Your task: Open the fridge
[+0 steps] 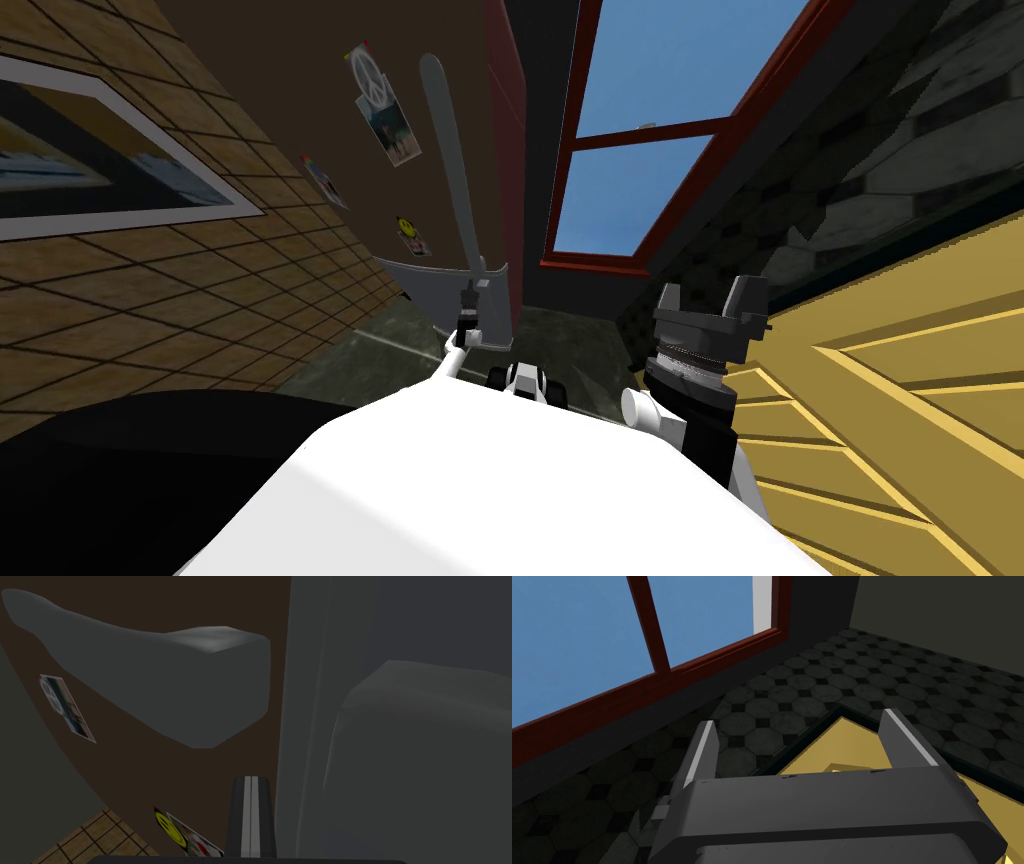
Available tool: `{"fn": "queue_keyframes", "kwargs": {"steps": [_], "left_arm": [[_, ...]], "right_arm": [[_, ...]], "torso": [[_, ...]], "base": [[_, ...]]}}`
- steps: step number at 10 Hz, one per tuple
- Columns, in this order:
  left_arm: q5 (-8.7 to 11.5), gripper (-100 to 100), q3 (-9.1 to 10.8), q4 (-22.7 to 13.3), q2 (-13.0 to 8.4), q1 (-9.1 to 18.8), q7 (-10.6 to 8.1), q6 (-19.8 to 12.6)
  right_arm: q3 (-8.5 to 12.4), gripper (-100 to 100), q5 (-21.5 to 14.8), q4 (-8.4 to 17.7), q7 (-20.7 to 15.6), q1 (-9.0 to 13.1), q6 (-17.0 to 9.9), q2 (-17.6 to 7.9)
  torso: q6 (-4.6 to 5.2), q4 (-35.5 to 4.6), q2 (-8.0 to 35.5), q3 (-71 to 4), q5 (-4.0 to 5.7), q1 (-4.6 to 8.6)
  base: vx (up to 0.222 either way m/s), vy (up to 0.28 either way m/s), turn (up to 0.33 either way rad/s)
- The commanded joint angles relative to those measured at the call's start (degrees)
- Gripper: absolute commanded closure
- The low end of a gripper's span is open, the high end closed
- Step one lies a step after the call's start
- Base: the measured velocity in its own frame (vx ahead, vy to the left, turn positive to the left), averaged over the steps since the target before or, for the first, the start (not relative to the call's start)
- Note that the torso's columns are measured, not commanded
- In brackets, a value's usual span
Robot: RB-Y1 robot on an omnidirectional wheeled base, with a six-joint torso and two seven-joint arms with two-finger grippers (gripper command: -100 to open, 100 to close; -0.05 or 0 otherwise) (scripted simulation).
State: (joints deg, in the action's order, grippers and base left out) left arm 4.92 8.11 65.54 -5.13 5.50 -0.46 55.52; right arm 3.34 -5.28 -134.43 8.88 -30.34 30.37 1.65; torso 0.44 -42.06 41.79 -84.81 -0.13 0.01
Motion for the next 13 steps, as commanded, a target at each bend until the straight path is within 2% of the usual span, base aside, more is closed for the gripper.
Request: {"fn": "queue_keyframes", "kwargs": {"steps": [1, 2, 3, 5, 6, 7, 9, 10, 13], "left_arm": [[0.4, 100, -0.11, 4.8, 0.1, -4.9, 0.15, -1.1], [0.4, 100, -0.11, 5.9, 0.1, -5.5, 0.15, -1.1], [1.4, 100, 0.14, 8.1, 0.0, -7.8, 0.58, -2.2], [1.4, 100, 0.14, 13.1, 0.0, -12.2, 0.58, -2.2], [1.4, 100, 0.14, 13.6, 0.0, -12.2, 0.58, -2.2], [2.4, 100, 0.4, 16.1, -0.1, -14.8, 1.01, -3.2], [2.4, 100, 0.4, 20.1, -0.1, -18.5, 1.01, -3.2], [3.4, 100, 0.66, 22.1, -0.2, -20.5, 1.44, -4.2], [3.4, 100, 0.66, 27.6, -0.2, -25.5, 1.44, -4.2]], "right_arm": [[0.0, 0, 0.0, 0.0, 0.0, 0.0, 0.0, 0.0], [0.0, 0, 0.0, 0.0, 0.0, 0.0, 0.0, 0.0], [0.0, 0, 0.0, 0.0, 0.0, 0.0, 0.0, 0.0], [0.0, 0, 0.0, 0.0, 0.0, 0.0, 0.0, 0.0], [0.0, 0, 0.0, 0.0, 0.0, 0.0, 0.0, 0.0], [0.0, 0, 0.0, 0.0, 0.0, 0.0, 0.0, 0.0], [0.0, 0, 0.0, 0.0, 0.0, 0.0, 0.0, 0.0], [0.0, 0, 0.0, 0.0, 0.0, 0.0, 0.0, 0.0], [0.0, 0, 0.0, 0.0, 0.0, 0.0, 0.0, 0.0]], "torso": [[-0.08, 0.0, -0.1, -0.1, 0.04, 0.08], [-0.31, -0.1, 0.1, 0.0, 0.11, 0.08], [-0.4, -0.2, 0.4, 0.2, 0.14, 0.04], [-0.15, -0.2, 0.3, 0.1, 0.16, 0.17], [-0.34, -0.2, 0.4, 0.2, 0.16, 0.1], [-0.41, -0.2, 0.5, 0.2, 0.14, 0.04], [-0.27, -0.2, 0.3, 0.1, 0.16, 0.07], [-0.41, -0.2, 0.4, 0.2, 0.14, 0.02], [-0.43, -0.3, 0.5, 0.2, 0.16, -0.03]], "base": [[0.03, -0.001, -0.016], [0.02, -0.005, 0.015], [0.052, -0.01, -0.236], [0.039, 0.007, -0.113], [0.014, 0.005, 0.02], [0.046, -0.005, -0.284], [0.035, 0.009, -0.089], [0.054, 0.004, -0.241], [0.034, 0.002, -0.058]]}}
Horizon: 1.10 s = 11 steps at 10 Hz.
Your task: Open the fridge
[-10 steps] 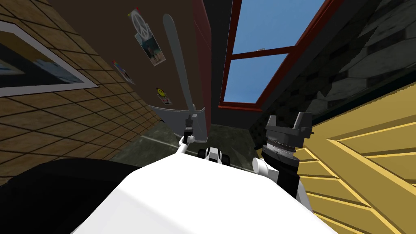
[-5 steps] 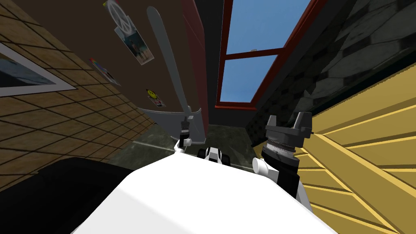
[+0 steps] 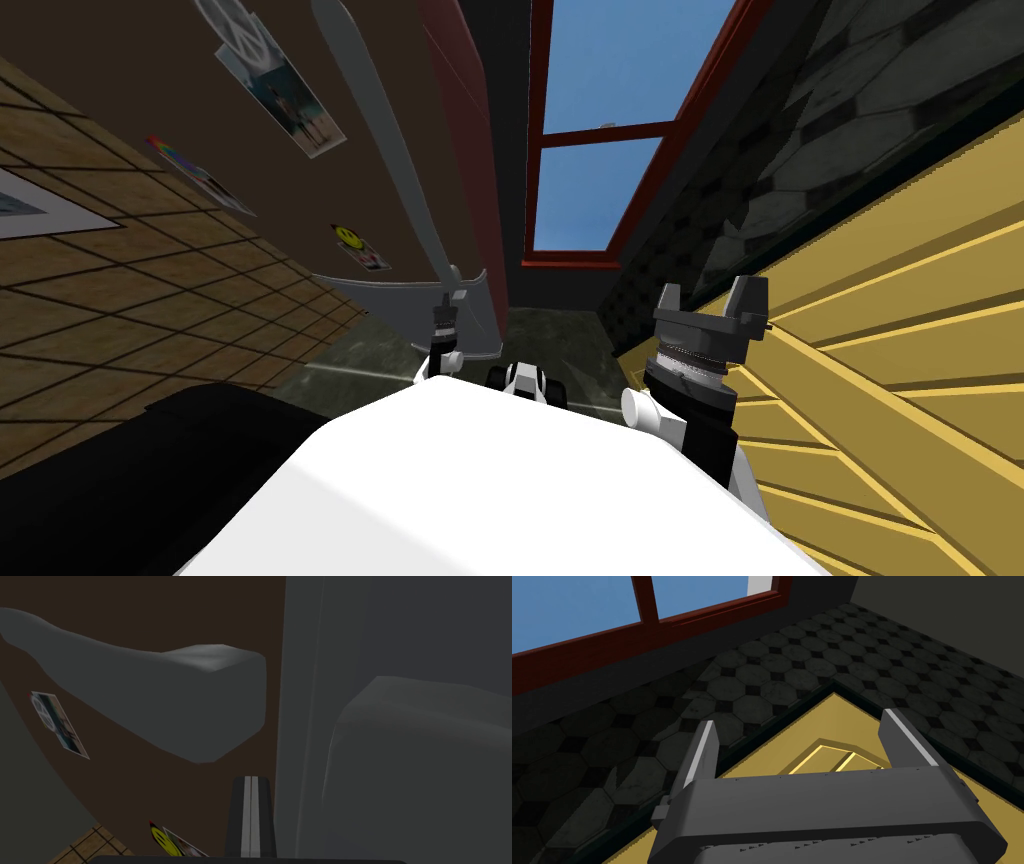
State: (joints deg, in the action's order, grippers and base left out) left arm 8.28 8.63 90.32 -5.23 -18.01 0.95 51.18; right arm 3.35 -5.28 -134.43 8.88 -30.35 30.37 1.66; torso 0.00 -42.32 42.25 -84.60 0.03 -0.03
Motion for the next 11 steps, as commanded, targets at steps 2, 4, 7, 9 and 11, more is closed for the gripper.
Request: {"fn": "queue_keyframes", "kwargs": {"steps": [2, 4, 7, 9, 11], "left_arm": [[1.1, 100, 0.4, 6.3, -0.2, -5.7, 0.46, -0.9], [1.1, 100, 0.4, 9.5, -0.2, -8.6, 0.46, -0.9], [1.5, -100, 0.58, 10.9, -1.1, -8.2, 0.07, -2.4], [1.7, -100, 0.56, 12.3, -1.0, -8.4, -0.2, -3.7], [1.8, -100, 0.53, 12.5, -1.1, -8.4, -0.21, -3.8]], "right_arm": [[0.0, 0, 0.0, 0.0, 0.0, 0.0, 0.0, 0.0], [0.0, 0, 0.0, 0.0, 0.0, 0.0, 0.0, 0.0], [0.0, 0, 0.0, 0.0, 0.0, 0.0, 0.0, 0.0], [0.0, 0, 0.0, 0.0, 0.0, 0.0, 0.0, 0.0], [0.0, 0, 0.0, 0.0, 0.0, 0.0, 0.0, 0.0]], "torso": [[0.06, 0.0, 0.0, 0.0, -0.04, 0.0], [-0.01, 0.0, -0.1, 0.0, -0.02, -0.01], [0.0, 0.0, 0.1, 0.1, -0.03, 0.03], [0.03, 0.1, 0.0, 0.1, -0.07, 0.09], [0.01, 0.1, -0.1, -0.1, -0.08, -0.06]], "base": [[0.048, 0.015, -0.237], [0.018, 0.002, 0.022], [-0.003, -0.01, -0.006], [-0.016, -0.044, -0.008], [-0.012, -0.033, -0.008]]}}
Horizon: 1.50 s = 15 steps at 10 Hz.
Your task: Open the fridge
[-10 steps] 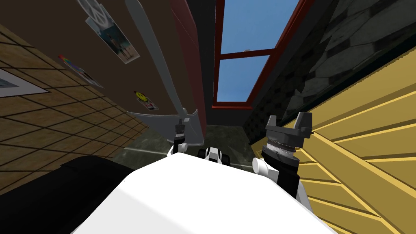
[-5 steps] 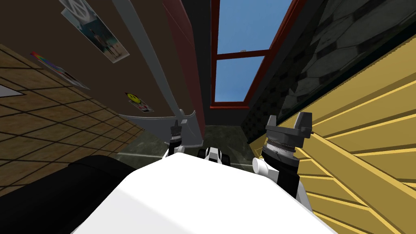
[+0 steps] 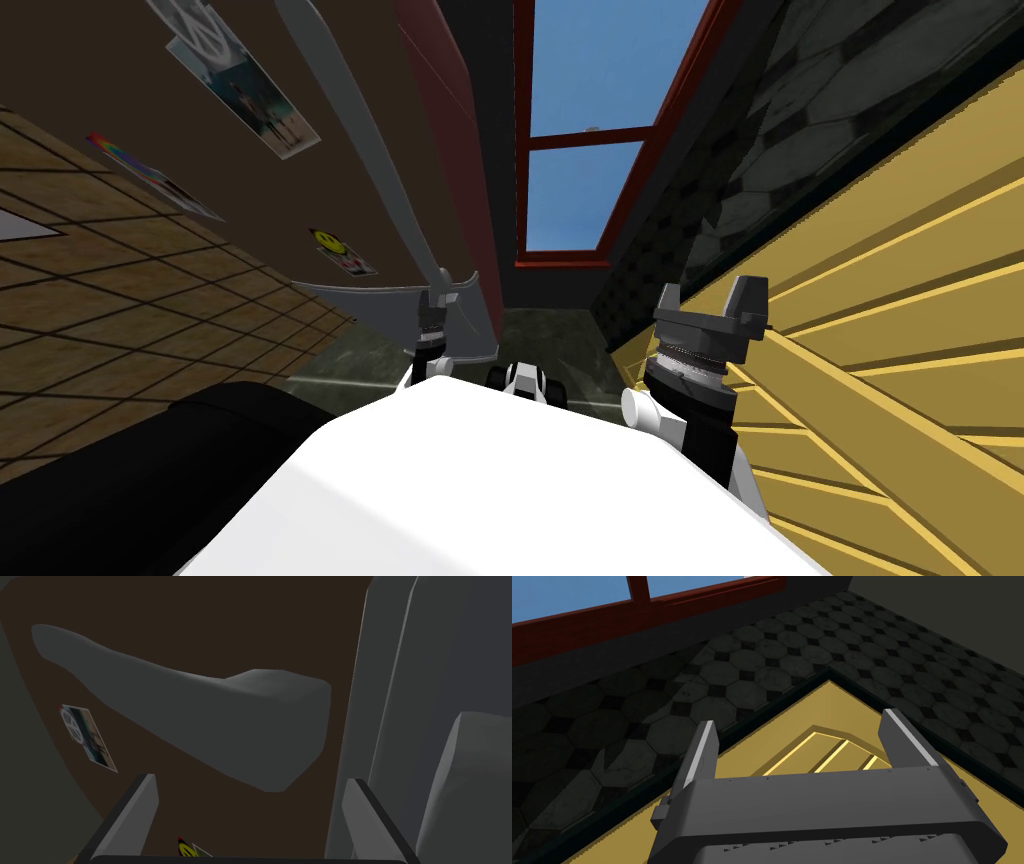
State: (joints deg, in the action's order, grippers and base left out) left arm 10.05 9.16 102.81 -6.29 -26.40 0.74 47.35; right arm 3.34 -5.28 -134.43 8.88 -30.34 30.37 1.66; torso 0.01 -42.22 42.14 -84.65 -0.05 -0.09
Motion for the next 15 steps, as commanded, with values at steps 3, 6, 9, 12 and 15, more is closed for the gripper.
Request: {"fn": "queue_keyframes", "kwargs": {"steps": [3, 6, 9, 12, 15], "left_arm": [[0.8, -100, 0.8, 4.0, -0.8, -0.8, -0.26, -3.6], [0.5, 100, 0.46, 2.3, -0.4, -0.5, -0.16, -2.1], [0.3, 100, 0.31, 1.4, -0.3, -0.2, -0.15, -1.3], [-0.2, 100, -1.82, 3.0, -3.1, -1.6, -2.95, -1.0], [-0.5, 100, -3.2, 4.2, -5.1, -2.5, -4.82, -0.9]], "right_arm": [[0.0, 0, 0.0, 0.0, 0.0, 0.0, 0.0, 0.0], [0.0, 0, 0.0, 0.0, 0.0, 0.0, 0.0, 0.0], [0.0, 0, 0.0, 0.0, 0.0, 0.0, 0.0, 0.0], [0.0, 0, 0.0, 0.0, 0.0, 0.0, 0.0, 0.0], [0.0, 0, 0.0, 0.0, 0.0, 0.0, 0.0, 0.0]], "torso": [[-0.01, 0.0, 0.0, 0.0, 0.03, 0.03], [0.01, -0.1, 0.2, 0.1, 0.03, 0.08], [0.01, 0.0, 0.2, 0.1, 0.01, 0.09], [-0.03, -0.3, 0.8, 0.5, 0.11, 0.06], [-0.52, -0.5, 0.5, 0.2, 0.28, -0.3]], "base": [[0.047, -0.004, 0.005], [0.015, -0.003, 0.002], [-0.05, 0.004, -0.007], [-0.246, 0.112, -0.112], [-0.285, 0.111, -0.077]]}}
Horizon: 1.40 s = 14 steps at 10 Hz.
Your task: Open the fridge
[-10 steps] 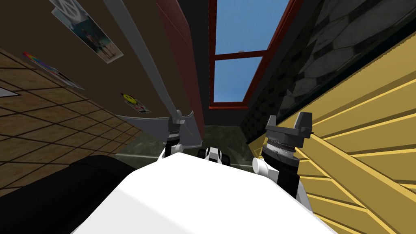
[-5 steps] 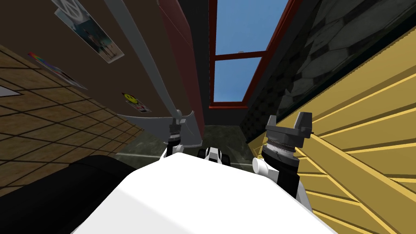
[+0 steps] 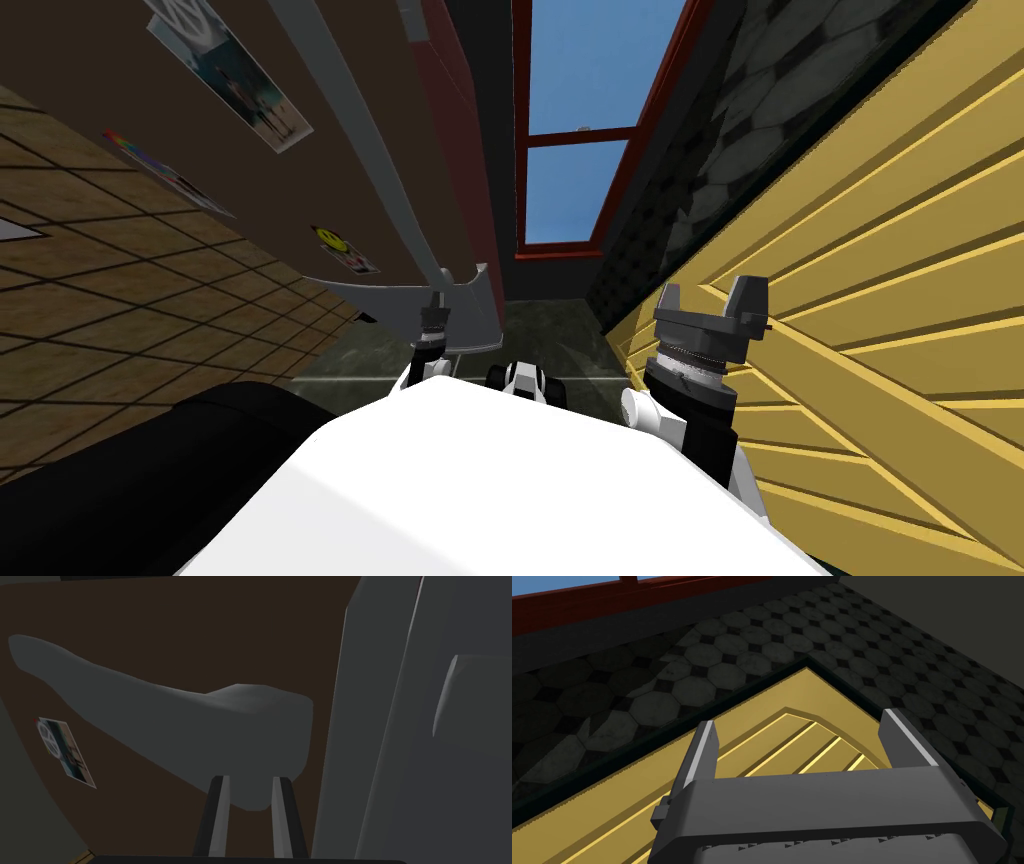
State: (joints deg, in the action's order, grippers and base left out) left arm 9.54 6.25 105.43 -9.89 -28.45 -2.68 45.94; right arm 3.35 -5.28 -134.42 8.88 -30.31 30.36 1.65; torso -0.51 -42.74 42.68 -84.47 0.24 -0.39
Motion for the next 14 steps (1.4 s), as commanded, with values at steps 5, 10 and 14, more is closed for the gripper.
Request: {"fn": "queue_keyframes", "kwargs": {"steps": [5, 10, 14], "left_arm": [[-0.7, 100, -3.75, 4.5, -6.3, -2.7, -6.07, 0.7], [-8.0, 100, -4.32, 2.0, -4.6, -0.1, -13.05, 0.9], [-14.7, 100, -4.4, 0.5, -3.3, 3.4, -19.33, 2.1]], "right_arm": [[0.0, 0, 0.0, 0.0, 0.0, 0.0, 0.0, 0.0], [0.0, 0, 0.0, 0.0, 0.0, 0.0, 0.0, 0.0], [0.0, 0, 0.0, 0.0, 0.0, 0.0, 0.0, 0.0]], "torso": [[0.03, -0.2, 0.1, 0.0, 0.16, -0.07], [0.28, 0.1, -0.3, -0.2, 0.01, 0.02], [0.12, -0.1, -0.5, -0.4, 0.1, -0.03]], "base": [[-0.36, 0.16, -0.109], [-0.174, 0.115, 0.045], [-0.128, 0.098, 0.062]]}}
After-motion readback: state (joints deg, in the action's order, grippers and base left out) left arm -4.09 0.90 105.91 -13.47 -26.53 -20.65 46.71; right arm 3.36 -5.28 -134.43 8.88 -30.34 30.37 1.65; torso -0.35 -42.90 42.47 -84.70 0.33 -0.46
